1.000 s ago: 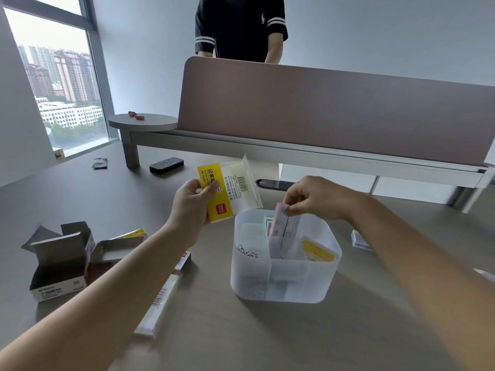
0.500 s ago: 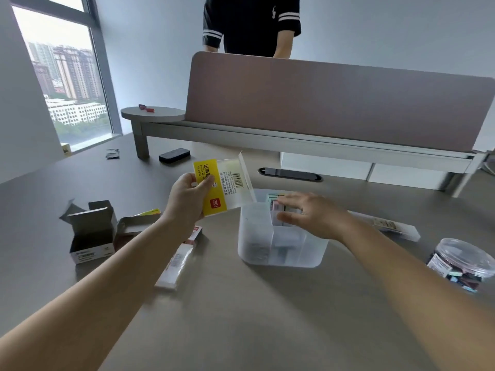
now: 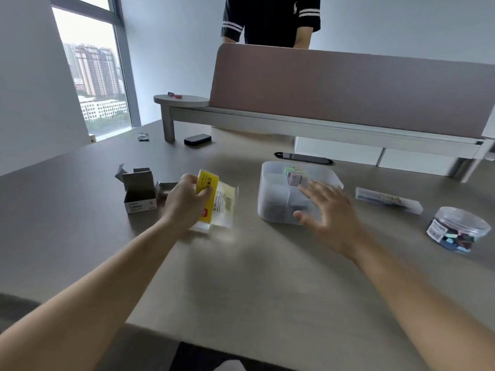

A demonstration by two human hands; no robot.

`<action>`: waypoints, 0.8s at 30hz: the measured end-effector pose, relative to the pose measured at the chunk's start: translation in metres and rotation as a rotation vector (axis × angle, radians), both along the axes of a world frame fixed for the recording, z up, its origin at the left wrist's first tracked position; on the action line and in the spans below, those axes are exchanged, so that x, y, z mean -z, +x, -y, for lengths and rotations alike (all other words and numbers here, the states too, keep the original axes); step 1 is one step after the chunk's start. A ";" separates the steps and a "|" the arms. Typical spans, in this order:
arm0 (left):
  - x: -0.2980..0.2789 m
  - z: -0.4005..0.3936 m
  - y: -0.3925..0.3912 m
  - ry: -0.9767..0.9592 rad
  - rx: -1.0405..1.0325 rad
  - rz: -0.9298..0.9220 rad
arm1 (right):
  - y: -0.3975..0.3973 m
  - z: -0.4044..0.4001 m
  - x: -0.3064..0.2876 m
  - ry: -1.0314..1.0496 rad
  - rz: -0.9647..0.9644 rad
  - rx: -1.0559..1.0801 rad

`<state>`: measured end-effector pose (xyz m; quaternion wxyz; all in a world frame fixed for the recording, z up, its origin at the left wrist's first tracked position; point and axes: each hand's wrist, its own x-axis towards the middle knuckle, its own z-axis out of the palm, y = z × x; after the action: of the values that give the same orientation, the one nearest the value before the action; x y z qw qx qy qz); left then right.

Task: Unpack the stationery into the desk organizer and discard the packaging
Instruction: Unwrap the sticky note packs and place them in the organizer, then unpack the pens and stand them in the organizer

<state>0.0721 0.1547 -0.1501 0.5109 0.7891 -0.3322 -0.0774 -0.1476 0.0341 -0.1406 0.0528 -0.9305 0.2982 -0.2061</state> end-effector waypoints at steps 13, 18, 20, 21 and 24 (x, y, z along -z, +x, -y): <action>0.018 -0.033 -0.020 0.358 0.286 0.642 | -0.003 -0.029 0.040 0.259 -0.238 -0.002; 0.030 -0.025 -0.016 0.756 0.331 0.636 | -0.015 -0.032 0.036 0.279 -0.236 0.028; 0.026 -0.022 -0.009 0.809 0.294 0.666 | -0.024 -0.028 0.036 0.282 -0.235 0.059; 0.023 -0.022 -0.008 0.805 0.282 0.688 | -0.028 -0.025 0.037 0.281 -0.224 0.076; 0.020 -0.021 -0.012 0.653 0.290 0.782 | -0.042 -0.011 0.041 0.292 -0.141 0.134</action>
<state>0.0601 0.1757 -0.1702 0.0606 0.8231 -0.5621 0.0534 -0.1897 0.0455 -0.1817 0.1523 -0.9032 0.3891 -0.0978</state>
